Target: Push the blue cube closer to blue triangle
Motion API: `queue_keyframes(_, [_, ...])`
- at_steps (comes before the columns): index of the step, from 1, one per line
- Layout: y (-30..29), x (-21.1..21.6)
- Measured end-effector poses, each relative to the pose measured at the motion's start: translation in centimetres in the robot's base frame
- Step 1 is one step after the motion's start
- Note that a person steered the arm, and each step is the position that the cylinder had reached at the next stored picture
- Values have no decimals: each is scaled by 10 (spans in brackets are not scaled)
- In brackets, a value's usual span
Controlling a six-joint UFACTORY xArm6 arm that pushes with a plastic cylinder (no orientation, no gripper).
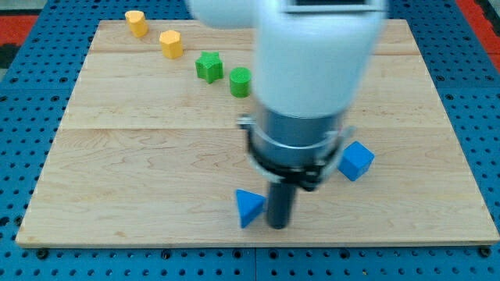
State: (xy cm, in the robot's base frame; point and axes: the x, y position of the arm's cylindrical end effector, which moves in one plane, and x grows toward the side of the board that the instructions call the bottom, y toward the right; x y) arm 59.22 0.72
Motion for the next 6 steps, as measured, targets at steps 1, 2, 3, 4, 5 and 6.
queue_keyframes(1, [37,-22])
queue_keyframes(2, [151,-66])
queue_keyframes(3, [224,-76])
queue_keyframes(4, [218,-103])
queue_keyframes(5, [174,-114])
queue_keyframes(6, [119,-97])
